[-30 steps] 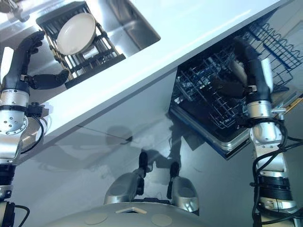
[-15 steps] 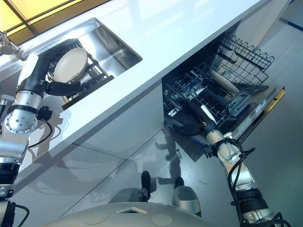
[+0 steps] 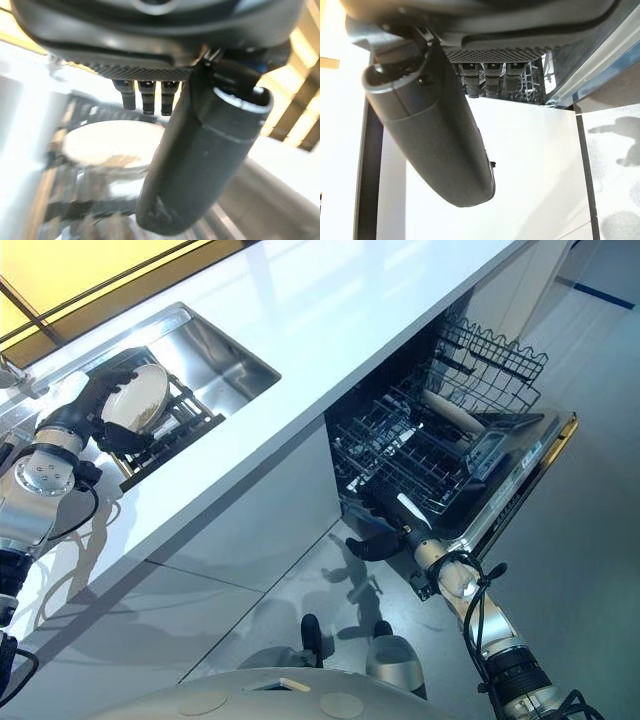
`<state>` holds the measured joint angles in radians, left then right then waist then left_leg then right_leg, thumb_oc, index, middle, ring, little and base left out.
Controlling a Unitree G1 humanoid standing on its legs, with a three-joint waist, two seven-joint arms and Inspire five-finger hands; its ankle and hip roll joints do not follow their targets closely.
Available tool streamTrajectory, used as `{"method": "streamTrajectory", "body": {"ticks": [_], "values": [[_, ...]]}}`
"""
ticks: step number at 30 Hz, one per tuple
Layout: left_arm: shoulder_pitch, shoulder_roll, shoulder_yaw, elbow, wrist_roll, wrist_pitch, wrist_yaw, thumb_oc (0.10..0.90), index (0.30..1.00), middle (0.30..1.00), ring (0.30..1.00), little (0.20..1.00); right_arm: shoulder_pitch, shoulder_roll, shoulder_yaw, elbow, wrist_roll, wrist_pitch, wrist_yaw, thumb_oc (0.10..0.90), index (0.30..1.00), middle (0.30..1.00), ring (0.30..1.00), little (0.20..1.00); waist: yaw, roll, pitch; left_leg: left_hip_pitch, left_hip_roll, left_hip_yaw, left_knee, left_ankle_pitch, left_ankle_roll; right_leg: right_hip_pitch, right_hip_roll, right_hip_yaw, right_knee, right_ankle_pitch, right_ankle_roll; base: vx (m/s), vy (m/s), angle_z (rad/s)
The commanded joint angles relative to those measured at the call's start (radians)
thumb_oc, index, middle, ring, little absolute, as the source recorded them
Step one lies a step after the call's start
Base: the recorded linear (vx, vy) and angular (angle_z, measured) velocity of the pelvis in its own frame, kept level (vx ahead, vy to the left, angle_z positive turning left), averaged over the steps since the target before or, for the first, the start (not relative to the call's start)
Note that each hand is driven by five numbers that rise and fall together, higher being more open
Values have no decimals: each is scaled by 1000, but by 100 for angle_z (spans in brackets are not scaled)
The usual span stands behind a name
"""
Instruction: Pick up plates and place into dishwasher.
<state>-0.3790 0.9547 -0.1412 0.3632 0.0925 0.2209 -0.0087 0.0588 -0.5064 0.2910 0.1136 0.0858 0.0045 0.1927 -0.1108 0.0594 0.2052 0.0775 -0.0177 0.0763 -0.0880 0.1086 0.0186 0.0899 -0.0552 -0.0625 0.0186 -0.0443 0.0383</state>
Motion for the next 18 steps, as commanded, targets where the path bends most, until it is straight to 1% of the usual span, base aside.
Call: {"method": "streamTrajectory", "body": {"ticks": [1, 2, 5, 10, 13, 18], "values": [[-177, 98, -18, 81, 89, 3, 44, 800, 900, 900, 900, 900, -39, -33, 36, -96, 44, -77, -22, 800, 900, 900, 900, 900, -3, 1, -88, 21, -79, 27, 48, -161, 19, -77, -5, 9, 60, 15, 91, 0, 0, 0], [-198, 103, -43, 126, 104, 13, 39, 800, 900, 900, 900, 900, -37, -40, 43, -104, 45, -78, -20, 800, 900, 900, 900, 900, -10, 1, -84, 20, -78, 32, 49, -162, 20, -84, -4, 12, 66, 15, 92, 18, -8, -4], [-234, 91, -91, 187, 112, 36, 32, 800, 900, 900, 900, 900, -41, -49, 62, -117, 55, -69, -33, 800, 900, 900, 900, 900, -19, 0, -73, 14, -80, 37, 55, -165, 24, -98, -2, 19, 78, 15, 93, 18, -7, -15], [-248, 56, -121, 245, 130, 59, 74, 800, 900, 900, 900, 900, -41, -57, 73, -121, 70, -58, -44, 800, 900, 900, 900, 900, -34, -4, -57, 7, -80, 48, 67, -170, 29, -115, 3, 34, 91, 15, 94, 27, -4, -11], [-249, 46, -128, 276, 169, 73, 135, 800, 900, 900, 900, 900, -35, -61, 76, -120, 76, -62, -48, 800, 900, 900, 900, 900, -43, -6, -48, 1, -80, 56, 71, -171, 31, -125, 5, 42, 98, 16, 95, 31, 9, -14], [-260, 42, -140, 339, 202, 60, 279, 800, 900, 900, 900, 900, -18, -81, 74, -134, 85, -72, -46, 800, 900, 900, 900, 900, -62, -17, -33, -12, -79, 71, 76, -172, 35, -148, 10, 60, 109, 21, 95, 34, 12, -16]]}}
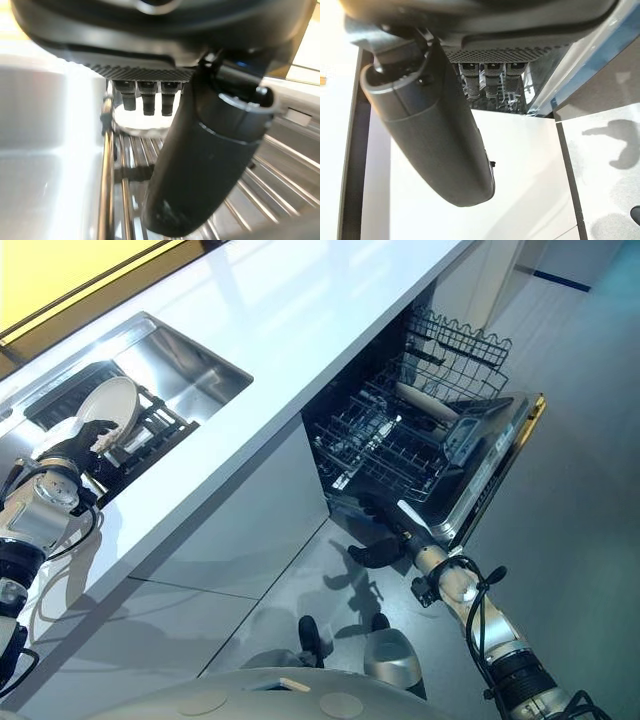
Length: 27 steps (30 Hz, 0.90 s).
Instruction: Pick up plates and place into dishwasher.
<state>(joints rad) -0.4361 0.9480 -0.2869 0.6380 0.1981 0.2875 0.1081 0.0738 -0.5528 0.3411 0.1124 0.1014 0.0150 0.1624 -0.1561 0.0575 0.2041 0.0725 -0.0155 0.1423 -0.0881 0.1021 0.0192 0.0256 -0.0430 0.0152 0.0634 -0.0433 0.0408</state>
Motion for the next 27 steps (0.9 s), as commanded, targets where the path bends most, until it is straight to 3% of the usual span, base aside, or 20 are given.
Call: {"method": "streamTrajectory", "body": {"ticks": [1, 11, 22, 23, 24, 26, 27], "values": [[-204, 41, 6, 73, 87, -8, 200, 800, 900, 900, 900, 900, -31, -40, 27, -136, 77, -83, -18, 800, 900, 900, 900, 900, -20, -19, -27, -11, -80, 8, 77, -165, 35, -92, -1, -14, 67, 22, 93, 25, 8, -14], [-257, 31, -6, 135, 58, 23, 367, 800, 900, 900, 900, 900, -48, -63, 53, -138, 91, -99, -37, 800, 900, 900, 900, 900, -36, -35, 24, -60, -76, 22, 101, -165, 38, -144, 8, 12, 85, 18, 85, -16, 13, -10], [-307, 55, -39, 216, -3, 68, 331, 800, 900, 900, 900, 900, -46, -86, 53, -153, 91, -116, -53, 800, 900, 900, 900, 900, -52, -42, 58, -94, -74, 33, 121, -168, 40, -182, 11, 34, 101, 29, 90, -2, 14, -4], [-309, 52, -44, 222, -1, 73, 330, 641, 764, 764, 764, 741, -49, -89, 54, -154, 94, -116, -54, 800, 900, 900, 900, 900, -53, -43, 61, -97, -74, 31, 122, -168, 40, -185, 11, 35, 104, 31, 90, -6, 18, -5], [-314, 51, -49, 233, 0, 80, 321, 377, 538, 538, 538, 477, -50, -92, 55, -158, 97, -116, -58, 800, 900, 900, 900, 900, -52, -45, 66, -101, -74, 28, 122, -166, 39, -189, 12, 35, 106, 33, 90, -7, 16, -5], [-319, 50, -56, 236, 1, 90, 323, 311, 481, 481, 481, 411, -51, -94, 56, -162, 98, -114, -64, 800, 900, 900, 900, 900, -52, -46, 69, -103, -75, 27, 121, -165, 39, -192, 13, 35, 106, 34, 91, -9, 8, -3], [-320, 47, -60, 240, 4, 99, 327, 147, 340, 340, 340, 247, -53, -94, 57, -162, 98, -114, -67, 800, 900, 900, 900, 900, -52, -47, 72, -104, -75, 25, 121, -165, 39, -194, 14, 35, 106, 35, 91, 0, 0, 0]]}}
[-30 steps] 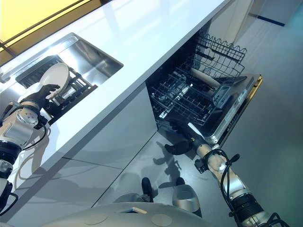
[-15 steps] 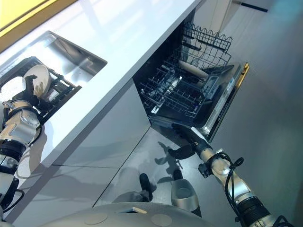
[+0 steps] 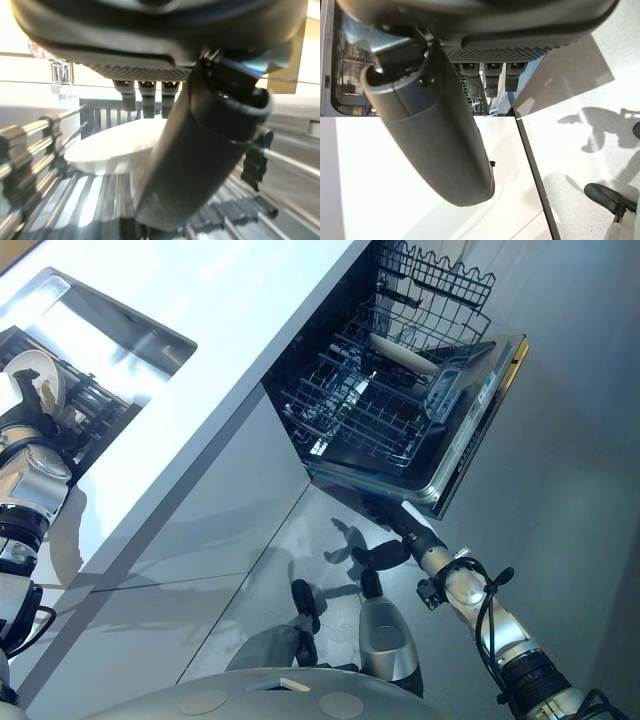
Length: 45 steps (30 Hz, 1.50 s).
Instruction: Pick up plates and place into dishwasher.
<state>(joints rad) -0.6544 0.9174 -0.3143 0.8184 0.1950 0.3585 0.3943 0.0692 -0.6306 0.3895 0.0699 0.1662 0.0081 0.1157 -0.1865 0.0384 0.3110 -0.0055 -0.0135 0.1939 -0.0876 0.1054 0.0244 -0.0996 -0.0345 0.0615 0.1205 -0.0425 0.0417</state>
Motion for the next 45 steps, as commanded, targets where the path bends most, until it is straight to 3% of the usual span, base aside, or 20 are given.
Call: {"method": "streamTrajectory", "body": {"ticks": [1, 12, 17, 19, 29, 35, 45], "values": [[-104, 76, -36, 66, 3, 34, 49, 100, 300, 300, 300, 200, -50, -16, 9, -118, 35, -110, -23, 800, 900, 900, 900, 900, -21, -29, -32, -28, -77, -27, 119, -167, 34, -71, 6, -11, 49, 35, 90, 0, 0, 0], [-63, 77, 3, 82, -5, 90, 137, 100, 300, 300, 300, 200, -45, -7, 9, -139, 22, -130, -47, 800, 900, 900, 900, 900, -7, -31, -30, -22, -74, -28, 107, -158, 29, -61, 0, -34, 46, 32, 91, -2, -10, 1], [-30, 104, 39, 87, 19, 77, 138, 100, 300, 300, 300, 200, -41, -5, -17, -179, 6, -153, -63, 800, 900, 900, 900, 900, 3, -25, -51, -8, -71, -35, 106, -158, 24, -31, -2, -51, 36, 14, 85, 14, -44, 5], [-10, 117, 55, 86, 18, 59, 140, 100, 300, 300, 300, 200, -38, -4, -25, -195, 1, -156, -65, 800, 900, 900, 900, 900, 7, -22, -59, -2, -70, -39, 105, -158, 21, -20, -2, -55, 30, 11, 83, 6, -42, 12], [116, 163, 167, -82, 24, -150, 199, 100, 300, 300, 300, 200, -43, 7, -75, -289, -28, -186, -100, 800, 900, 900, 900, 900, 55, 0, -131, 46, -61, -81, 73, -145, 1, 63, 8, -103, -7, -9, 65, 11, -55, 14], [247, 190, 310, -272, -15, -290, 215, 100, 300, 300, 300, 200, -55, 6, -113, -314, -28, -201, -103, 800, 900, 900, 900, 900, 89, 11, -167, 73, -60, -114, 55, -141, -7, 103, 14, -128, -20, -26, 52, -8, -24, 15], [371, 171, 444, -511, 12, -344, 210, 100, 300, 300, 300, 200, -75, -2, -158, -322, -35, -220, -108, 800, 900, 900, 900, 900, 119, 7, -197, 103, -62, -152, 32, -138, -13, 136, 14, -150, -15, -46, 44, -7, -4, 10]]}}
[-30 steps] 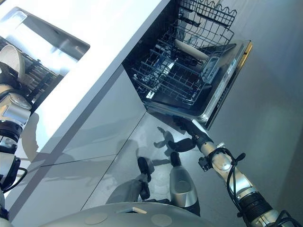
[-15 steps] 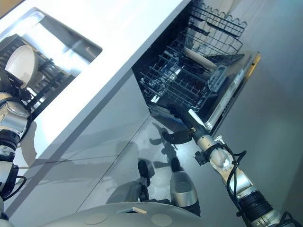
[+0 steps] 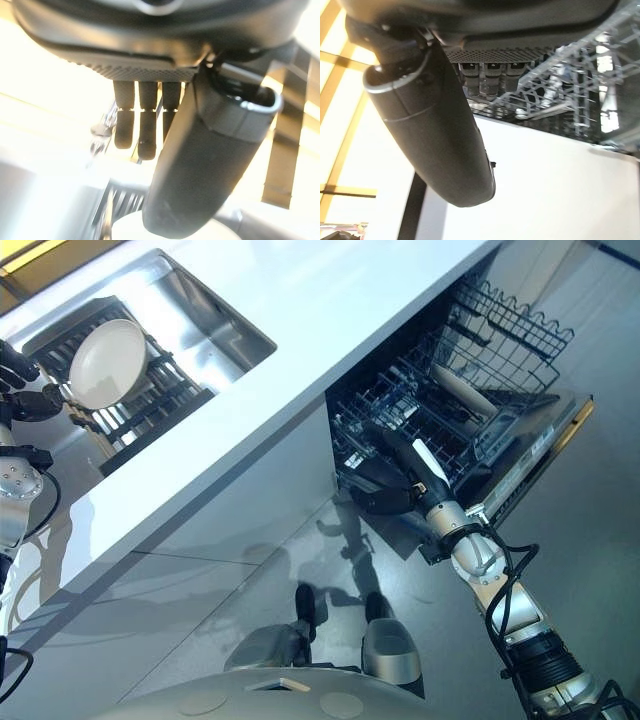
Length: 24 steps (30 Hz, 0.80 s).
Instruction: Pick up plates and place into dishwasher.
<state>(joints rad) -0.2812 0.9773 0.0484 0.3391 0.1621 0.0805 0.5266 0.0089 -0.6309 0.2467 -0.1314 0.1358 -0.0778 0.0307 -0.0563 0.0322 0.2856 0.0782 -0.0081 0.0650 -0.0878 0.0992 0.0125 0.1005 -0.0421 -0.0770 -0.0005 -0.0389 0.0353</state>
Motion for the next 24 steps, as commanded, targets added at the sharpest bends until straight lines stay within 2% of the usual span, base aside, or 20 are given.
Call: {"method": "streamTrajectory", "body": {"ticks": [1, 5, 7, 8, 9, 10, 13, 17, 24], "values": [[5, 107, 85, -42, 54, -70, 80, 105, 305, 305, 305, 205, -15, -1, -16, -121, -7, -134, -22, 800, 900, 900, 900, 900, -10, 13, -174, 22, -68, -26, 30, -131, -1, -64, 22, -11, 107, -50, 51, 12, -5, 11], [12, 105, 91, -69, 54, -89, 78, 114, 312, 312, 312, 214, -17, -6, -19, -121, -3, -131, -15, 800, 900, 900, 900, 900, -8, 12, -180, 28, -69, -30, 30, -132, 1, -63, 20, -13, 116, -53, 51, 11, -2, 7], [24, 102, 101, -106, 42, -85, 58, 199, 385, 385, 385, 299, -14, -6, -31, -122, -3, -132, -15, 800, 900, 900, 900, 900, -6, 11, -180, 29, -69, -31, 32, -136, 3, -61, 20, -12, 118, -55, 51, 0, 0, 0], [35, 96, 105, -123, 37, -82, 43, 295, 467, 467, 467, 395, -12, -6, -34, -123, -3, -133, -18, 800, 900, 900, 900, 900, -6, 11, -180, 30, -68, -32, 32, -136, 3, -61, 20, -12, 118, -55, 51, 0, 0, 0], [42, 92, 109, -134, 33, -78, 34, 331, 498, 498, 498, 431, -11, -6, -35, -123, -3, -134, -18, 800, 900, 900, 900, 900, -6, 11, -180, 31, -69, -32, 32, -136, 3, -60, 20, -12, 118, -55, 51, 0, 0, 0], [52, 83, 108, -158, 19, -66, 2, 800, 900, 900, 900, 900, -10, -6, -41, -124, -2, -133, -16, 800, 900, 900, 900, 900, -6, 10, -180, 32, -69, -33, 32, -136, 3, -60, 21, -11, 117, -53, 52, 0, 0, 0], [55, 56, 82, -192, -19, -38, -71, 800, 900, 900, 900, 900, -14, -6, -43, -122, 6, -126, -2, 800, 900, 900, 900, 900, -11, 10, -179, 35, -70, -32, 30, -135, 3, -60, 20, -8, 118, -47, 55, 0, 0, 0], [-6, 6, -18, -193, -87, 25, -170, 800, 900, 900, 900, 900, -38, -1, -10, -97, 20, -108, 2, 800, 900, 900, 900, 900, -18, 11, -175, 37, -71, -26, 33, -135, 5, -63, 19, -4, 120, -37, 61, 25, -14, -1], [-148, -65, -191, -74, -107, 105, -229, 800, 900, 900, 900, 900, -69, 34, 76, -23, 24, -78, 4, 800, 900, 900, 900, 900, -39, 17, -163, 31, -72, 0, 46, -139, 12, -70, 20, 7, 109, -32, 63, 48, -28, -3]]}}
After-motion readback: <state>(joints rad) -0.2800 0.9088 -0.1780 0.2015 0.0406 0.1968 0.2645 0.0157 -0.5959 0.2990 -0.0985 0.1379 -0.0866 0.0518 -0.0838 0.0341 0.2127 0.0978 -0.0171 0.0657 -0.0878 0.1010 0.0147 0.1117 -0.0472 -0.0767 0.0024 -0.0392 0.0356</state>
